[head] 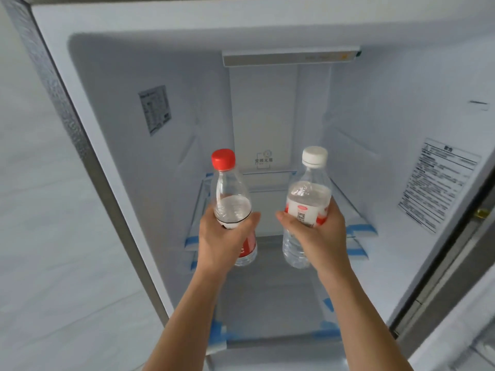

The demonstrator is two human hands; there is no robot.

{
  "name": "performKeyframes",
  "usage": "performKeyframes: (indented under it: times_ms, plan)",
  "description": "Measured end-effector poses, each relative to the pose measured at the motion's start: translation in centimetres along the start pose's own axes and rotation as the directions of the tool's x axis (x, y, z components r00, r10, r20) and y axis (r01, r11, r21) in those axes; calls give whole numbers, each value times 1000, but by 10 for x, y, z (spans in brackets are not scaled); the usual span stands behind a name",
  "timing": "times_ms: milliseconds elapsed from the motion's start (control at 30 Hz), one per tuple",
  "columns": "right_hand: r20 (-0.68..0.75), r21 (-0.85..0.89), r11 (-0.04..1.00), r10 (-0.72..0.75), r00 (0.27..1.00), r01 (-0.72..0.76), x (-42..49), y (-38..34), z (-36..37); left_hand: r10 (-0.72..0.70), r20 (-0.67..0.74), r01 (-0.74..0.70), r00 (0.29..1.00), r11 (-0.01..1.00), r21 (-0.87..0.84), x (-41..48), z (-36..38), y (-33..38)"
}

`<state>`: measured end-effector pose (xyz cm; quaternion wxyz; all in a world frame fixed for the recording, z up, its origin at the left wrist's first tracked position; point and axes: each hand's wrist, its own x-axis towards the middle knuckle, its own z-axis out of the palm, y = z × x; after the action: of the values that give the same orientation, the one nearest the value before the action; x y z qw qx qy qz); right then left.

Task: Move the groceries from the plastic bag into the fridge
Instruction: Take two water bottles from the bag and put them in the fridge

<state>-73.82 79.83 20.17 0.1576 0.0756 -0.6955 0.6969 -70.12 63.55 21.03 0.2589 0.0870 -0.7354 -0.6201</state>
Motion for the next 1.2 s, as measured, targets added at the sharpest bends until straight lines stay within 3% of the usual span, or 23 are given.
performKeyframes:
  times_ms: [700,933,1000,1067,1100,1200]
  plan:
    - [61,-50,992,118,991,-115,96,43,58,-62,18,59,998,991,116,112,33,-41]
    - [218,-180,980,122,968,-83,106,59,46,-58,130,21,990,962,273,111,27,-52]
    - [254,-450,893,100,962,26,98,73,36,-92,162,20,982,918,397,101,15,-64]
    - [213,-753,646,59,975,126,85,86,27,-127,151,37,980,870,492,91,8,-72]
    - [185,-819,559,35,982,134,81,89,25,-138,139,50,981,862,504,89,7,-75]
    - [150,-857,497,-10,989,135,81,93,28,-148,119,66,982,853,518,93,10,-79]
